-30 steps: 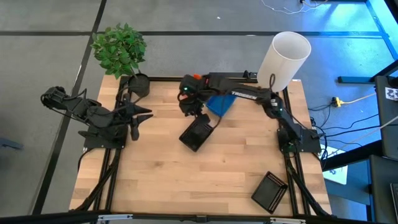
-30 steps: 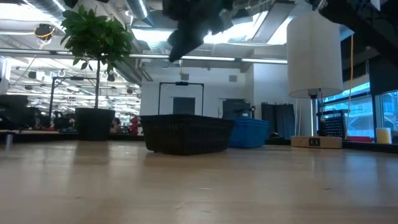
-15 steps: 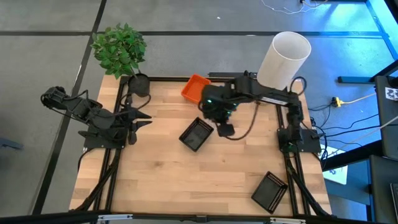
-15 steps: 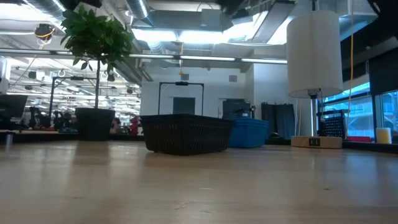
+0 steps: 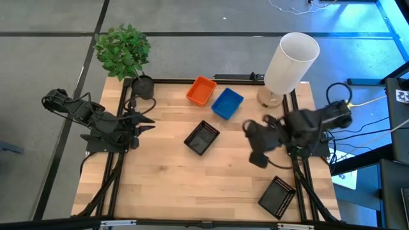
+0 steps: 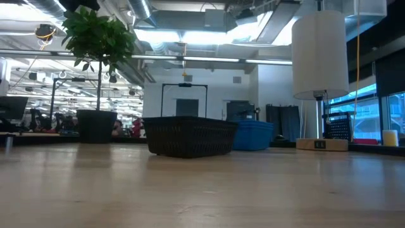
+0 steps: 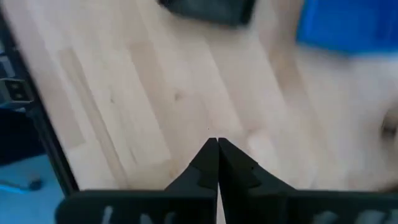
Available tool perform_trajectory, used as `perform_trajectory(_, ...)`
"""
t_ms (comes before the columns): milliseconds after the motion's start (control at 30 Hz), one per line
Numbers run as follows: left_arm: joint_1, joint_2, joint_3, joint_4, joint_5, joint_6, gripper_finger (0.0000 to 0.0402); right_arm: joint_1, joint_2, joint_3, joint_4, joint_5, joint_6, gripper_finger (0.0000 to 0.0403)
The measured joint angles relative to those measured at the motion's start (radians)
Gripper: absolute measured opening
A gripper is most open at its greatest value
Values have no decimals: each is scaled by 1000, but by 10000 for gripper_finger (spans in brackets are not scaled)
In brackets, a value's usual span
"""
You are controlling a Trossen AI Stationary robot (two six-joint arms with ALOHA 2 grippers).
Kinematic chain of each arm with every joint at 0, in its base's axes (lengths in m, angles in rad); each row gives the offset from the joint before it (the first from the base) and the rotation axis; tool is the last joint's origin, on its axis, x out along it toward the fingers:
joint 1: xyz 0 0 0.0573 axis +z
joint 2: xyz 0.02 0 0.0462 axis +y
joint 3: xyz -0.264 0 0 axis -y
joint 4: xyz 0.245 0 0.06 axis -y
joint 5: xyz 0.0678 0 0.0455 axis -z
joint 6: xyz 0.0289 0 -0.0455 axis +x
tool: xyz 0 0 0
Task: Stack baskets by color
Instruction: Stack the bottom black bin on the black bins
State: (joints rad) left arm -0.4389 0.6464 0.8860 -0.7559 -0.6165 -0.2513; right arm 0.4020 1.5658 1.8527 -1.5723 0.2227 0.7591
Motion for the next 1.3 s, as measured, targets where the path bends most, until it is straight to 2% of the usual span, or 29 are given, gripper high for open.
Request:
perform_trajectory(100, 0, 0, 0, 0, 1, 18, 76, 71, -55, -138, 9, -18, 207, 0)
perform_trajectory(233, 0, 0, 0, 4, 1, 18, 76, 126, -81, -260, 6, -142, 415, 0)
perform_trajectory(433, 0, 0, 0, 9, -14, 18, 76, 162, -82, -383, 13, -362, 534, 2)
perform_trajectory(667, 0, 0, 0, 11, -20, 17, 76, 144, -82, -467, 57, -495, 437, 29)
perform_trajectory(900, 0, 0, 0, 58, -20, 18, 76, 113, -82, -528, 99, -527, 368, 34)
perform_trajectory(1133, 0, 0, 0, 72, -27, 17, 76, 99, -82, -569, 197, -603, 232, 31)
perform_trajectory(1300, 0, 0, 0, 79, -30, 17, 76, 99, -80, -569, 253, -603, 135, 5)
